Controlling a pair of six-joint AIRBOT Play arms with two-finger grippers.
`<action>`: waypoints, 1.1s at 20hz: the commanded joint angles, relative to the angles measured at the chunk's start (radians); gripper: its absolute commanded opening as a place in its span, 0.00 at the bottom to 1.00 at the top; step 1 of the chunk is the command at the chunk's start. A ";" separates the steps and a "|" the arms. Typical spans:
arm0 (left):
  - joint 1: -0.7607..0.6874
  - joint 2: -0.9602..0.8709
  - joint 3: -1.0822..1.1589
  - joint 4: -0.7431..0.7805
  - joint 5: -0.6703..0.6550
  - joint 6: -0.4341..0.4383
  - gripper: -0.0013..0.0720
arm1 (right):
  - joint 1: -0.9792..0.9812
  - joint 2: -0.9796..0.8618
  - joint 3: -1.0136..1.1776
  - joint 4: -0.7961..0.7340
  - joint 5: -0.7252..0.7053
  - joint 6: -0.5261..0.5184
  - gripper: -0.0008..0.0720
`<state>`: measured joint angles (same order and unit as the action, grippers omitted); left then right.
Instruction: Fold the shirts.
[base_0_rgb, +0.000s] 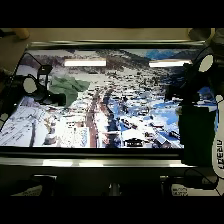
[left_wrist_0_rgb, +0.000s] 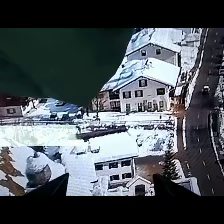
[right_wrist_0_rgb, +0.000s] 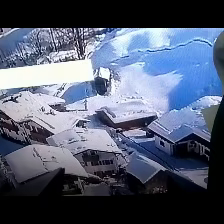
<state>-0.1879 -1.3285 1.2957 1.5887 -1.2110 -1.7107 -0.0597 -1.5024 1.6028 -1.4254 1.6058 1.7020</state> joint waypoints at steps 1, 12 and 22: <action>0.000 0.001 0.000 0.000 0.000 0.000 0.86 | 0.001 0.000 0.001 0.000 0.000 0.000 0.93; 0.000 0.001 0.000 0.000 0.000 0.000 0.86 | 0.001 0.000 0.001 0.000 0.000 0.000 0.93; 0.058 -0.091 0.042 0.087 0.322 -0.147 0.95 | 0.001 -0.001 0.001 0.000 -0.259 -0.001 0.93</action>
<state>-0.1722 -1.3659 1.3075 1.6016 -0.9855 -1.7649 -0.0597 -1.5024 1.6028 -1.4254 1.4284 1.7092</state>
